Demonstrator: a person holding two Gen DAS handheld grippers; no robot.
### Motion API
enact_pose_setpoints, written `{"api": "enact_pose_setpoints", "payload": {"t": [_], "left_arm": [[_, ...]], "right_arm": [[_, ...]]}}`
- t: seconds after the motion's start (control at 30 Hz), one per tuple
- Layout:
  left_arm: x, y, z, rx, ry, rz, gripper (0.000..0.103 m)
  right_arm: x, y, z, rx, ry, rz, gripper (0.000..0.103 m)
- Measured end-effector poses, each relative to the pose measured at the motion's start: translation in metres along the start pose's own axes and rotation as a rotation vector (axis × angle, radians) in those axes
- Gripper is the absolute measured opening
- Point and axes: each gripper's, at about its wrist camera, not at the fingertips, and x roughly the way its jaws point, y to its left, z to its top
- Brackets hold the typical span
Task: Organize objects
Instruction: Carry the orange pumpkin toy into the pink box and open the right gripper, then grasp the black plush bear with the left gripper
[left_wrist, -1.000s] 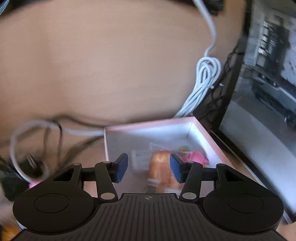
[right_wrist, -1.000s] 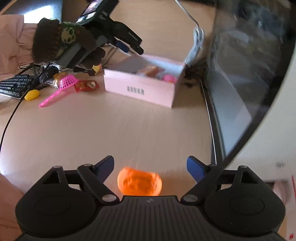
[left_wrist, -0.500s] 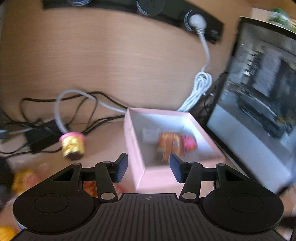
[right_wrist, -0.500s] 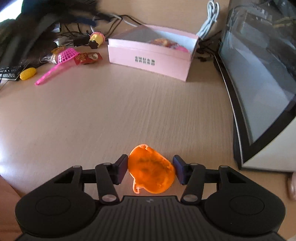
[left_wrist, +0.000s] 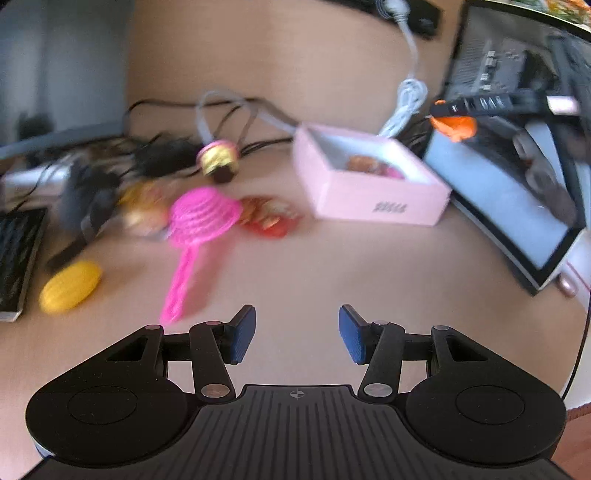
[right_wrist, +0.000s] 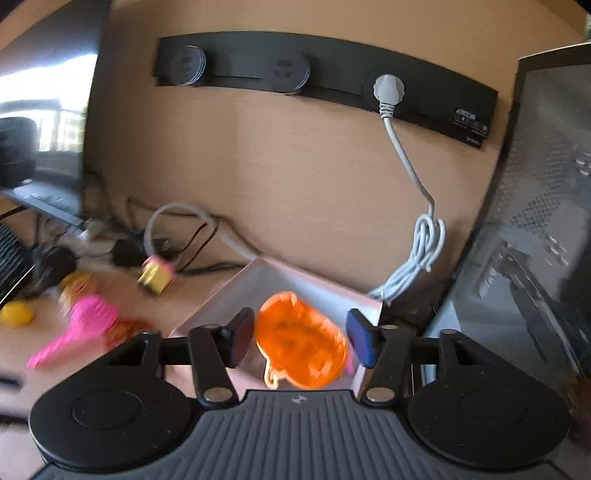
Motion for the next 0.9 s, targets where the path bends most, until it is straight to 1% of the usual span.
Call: {"api": "enact_pose_setpoints", "payload": {"t": [0.03,0.07,0.1,0.13,0.17,0.27,0.37,0.47,0.5,0.63,0.7,0.77,0.8,0.83,0.9], "left_arm": [[-0.004,0.004,-0.003,-0.011,0.001,0.023,0.055],[-0.009,0.010,-0.005,-0.022,-0.003,0.050,0.055],[-0.014,0.015,-0.008,-0.033,-0.011,0.075,0.055],[-0.018,0.021,-0.010,-0.049,-0.020,0.097,0.055],[-0.022,0.028,-0.011,-0.068,-0.027,0.118,0.055],[-0.028,0.049,-0.007,-0.096,-0.048,0.200,0.055],[-0.026,0.071,0.008,-0.037,-0.071,0.257,0.055],[-0.017,0.093,0.027,0.036,-0.063,0.292,0.055],[-0.016,0.101,0.033,0.031,-0.065,0.294,0.055],[-0.007,0.128,0.066,-0.100,-0.123,0.240,0.055],[0.009,0.141,0.082,-0.184,-0.133,0.264,0.055],[0.027,0.156,0.093,-0.283,-0.115,0.312,0.055],[0.036,0.164,0.098,-0.318,-0.099,0.328,0.055],[0.045,0.169,0.102,-0.335,-0.077,0.334,0.058],[0.062,0.174,0.107,-0.328,-0.042,0.310,0.066]], "right_arm": [[0.005,0.000,0.002,0.014,-0.006,-0.019,0.082],[0.008,0.001,0.001,0.026,-0.009,-0.017,0.084],[0.008,0.002,-0.001,0.041,-0.011,0.001,0.090],[0.008,0.004,-0.005,0.057,-0.010,0.021,0.098],[0.007,0.008,-0.011,0.067,-0.008,0.041,0.102],[0.006,0.028,-0.032,0.043,0.014,0.080,0.103],[0.001,0.044,-0.054,0.023,0.065,0.135,0.103],[-0.007,0.058,-0.075,0.006,0.106,0.161,0.103],[-0.011,0.061,-0.080,0.006,0.118,0.164,0.103],[-0.020,0.070,-0.101,0.022,0.169,0.156,0.103],[-0.023,0.073,-0.109,0.030,0.197,0.146,0.103],[-0.027,0.076,-0.115,0.029,0.212,0.140,0.103],[-0.030,0.078,-0.118,0.024,0.215,0.136,0.103],[-0.033,0.079,-0.120,0.018,0.218,0.133,0.103],[-0.038,0.080,-0.126,0.008,0.230,0.135,0.103]]}}
